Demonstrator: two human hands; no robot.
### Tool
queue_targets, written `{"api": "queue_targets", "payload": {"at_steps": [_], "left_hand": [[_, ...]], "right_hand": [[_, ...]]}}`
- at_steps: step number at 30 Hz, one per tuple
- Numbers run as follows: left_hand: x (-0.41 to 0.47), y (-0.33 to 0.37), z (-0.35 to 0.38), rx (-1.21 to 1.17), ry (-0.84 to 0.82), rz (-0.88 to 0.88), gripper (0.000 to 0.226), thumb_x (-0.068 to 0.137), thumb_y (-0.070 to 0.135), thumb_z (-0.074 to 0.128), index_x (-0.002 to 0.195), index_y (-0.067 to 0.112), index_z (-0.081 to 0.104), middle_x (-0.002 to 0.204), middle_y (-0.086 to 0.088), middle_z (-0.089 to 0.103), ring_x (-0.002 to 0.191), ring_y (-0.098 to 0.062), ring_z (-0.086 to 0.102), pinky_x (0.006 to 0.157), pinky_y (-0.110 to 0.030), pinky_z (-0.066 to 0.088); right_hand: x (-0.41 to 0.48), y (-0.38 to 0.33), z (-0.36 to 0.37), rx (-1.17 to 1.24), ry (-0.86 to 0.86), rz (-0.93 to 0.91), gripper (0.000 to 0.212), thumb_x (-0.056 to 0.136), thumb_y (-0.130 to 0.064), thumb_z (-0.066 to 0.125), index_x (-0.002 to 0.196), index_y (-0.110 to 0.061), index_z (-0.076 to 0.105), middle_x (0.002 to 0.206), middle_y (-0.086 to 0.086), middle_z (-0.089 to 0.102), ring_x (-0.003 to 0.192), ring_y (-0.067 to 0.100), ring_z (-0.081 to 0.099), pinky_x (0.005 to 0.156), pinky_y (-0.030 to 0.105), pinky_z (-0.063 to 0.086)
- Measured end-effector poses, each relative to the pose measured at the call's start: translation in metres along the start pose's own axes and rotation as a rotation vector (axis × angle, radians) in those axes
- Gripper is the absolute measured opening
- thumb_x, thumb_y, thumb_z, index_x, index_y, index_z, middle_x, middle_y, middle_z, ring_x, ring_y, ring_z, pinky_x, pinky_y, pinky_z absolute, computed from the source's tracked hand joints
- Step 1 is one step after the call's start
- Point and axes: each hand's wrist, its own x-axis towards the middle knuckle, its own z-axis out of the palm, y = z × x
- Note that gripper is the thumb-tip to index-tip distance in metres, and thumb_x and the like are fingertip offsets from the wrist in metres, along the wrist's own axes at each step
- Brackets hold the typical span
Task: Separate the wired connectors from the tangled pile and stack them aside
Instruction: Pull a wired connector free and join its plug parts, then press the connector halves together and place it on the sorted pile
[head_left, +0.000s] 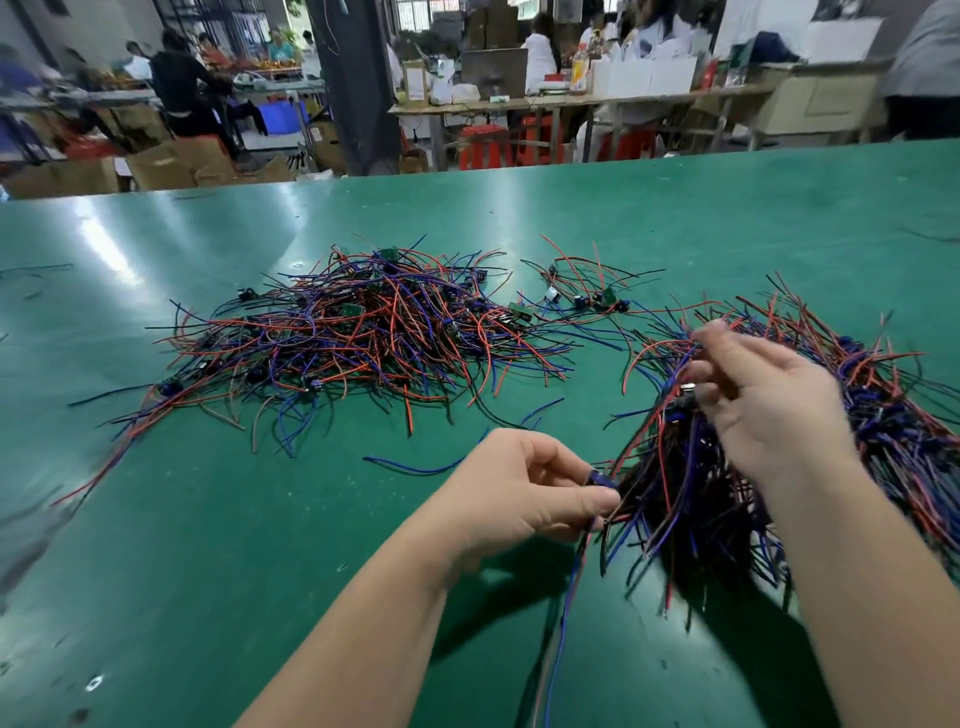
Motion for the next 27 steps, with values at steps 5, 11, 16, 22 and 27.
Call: {"api": "queue_targets", "payload": {"at_steps": [5,11,16,22,27], "left_hand": [[0.004,0.003,0.000,-0.174,0.165,0.080,0.014,0.078,0.008,0.073,0.083,0.007,0.059,0.065,-0.003,0.069,0.063,-0.014,0.070,0.058,-0.022,0.057],[0.009,0.006,-0.008,-0.325,0.312,0.113,0.022,0.075,0.022,0.071,0.081,0.005,0.059,0.061,-0.001,0.068,0.050,-0.007,0.064,0.047,-0.016,0.051],[0.007,0.013,-0.013,-0.350,0.241,0.114,0.047,0.070,0.050,0.056,0.086,0.006,0.064,0.068,-0.004,0.071,0.056,-0.013,0.069,0.050,-0.021,0.055],[0.001,0.022,-0.049,-0.406,0.345,0.170,0.016,0.092,0.018,0.057,0.087,0.007,0.068,0.074,-0.007,0.073,0.061,-0.012,0.070,0.053,-0.019,0.055],[0.004,0.017,-0.049,-0.289,0.412,0.094,0.014,0.094,0.012,0.056,0.088,0.006,0.067,0.074,-0.007,0.073,0.060,-0.013,0.069,0.055,-0.021,0.057]], "right_hand": [[0.010,-0.004,-0.005,0.236,0.185,0.033,0.016,0.099,-0.019,0.046,0.089,-0.015,0.058,0.066,-0.002,0.061,0.053,0.007,0.063,0.053,0.017,0.044],[-0.028,0.016,0.021,-0.449,-0.739,-0.058,0.043,0.063,-0.018,0.079,0.103,-0.030,0.069,0.099,0.003,0.071,0.078,0.015,0.068,0.070,0.025,0.056],[-0.031,0.023,0.029,-0.547,-0.593,-0.275,0.032,0.071,0.004,0.076,0.087,-0.024,0.073,0.084,-0.001,0.075,0.072,0.011,0.068,0.075,0.024,0.056],[-0.020,0.004,0.018,-0.475,-0.471,-0.227,0.031,0.074,-0.005,0.073,0.100,-0.022,0.070,0.100,0.000,0.073,0.086,0.022,0.071,0.075,0.025,0.057],[-0.029,0.020,0.024,-0.851,-0.560,-0.152,0.024,0.081,-0.016,0.072,0.099,-0.032,0.070,0.098,-0.009,0.071,0.085,0.010,0.069,0.086,0.032,0.055]]}}
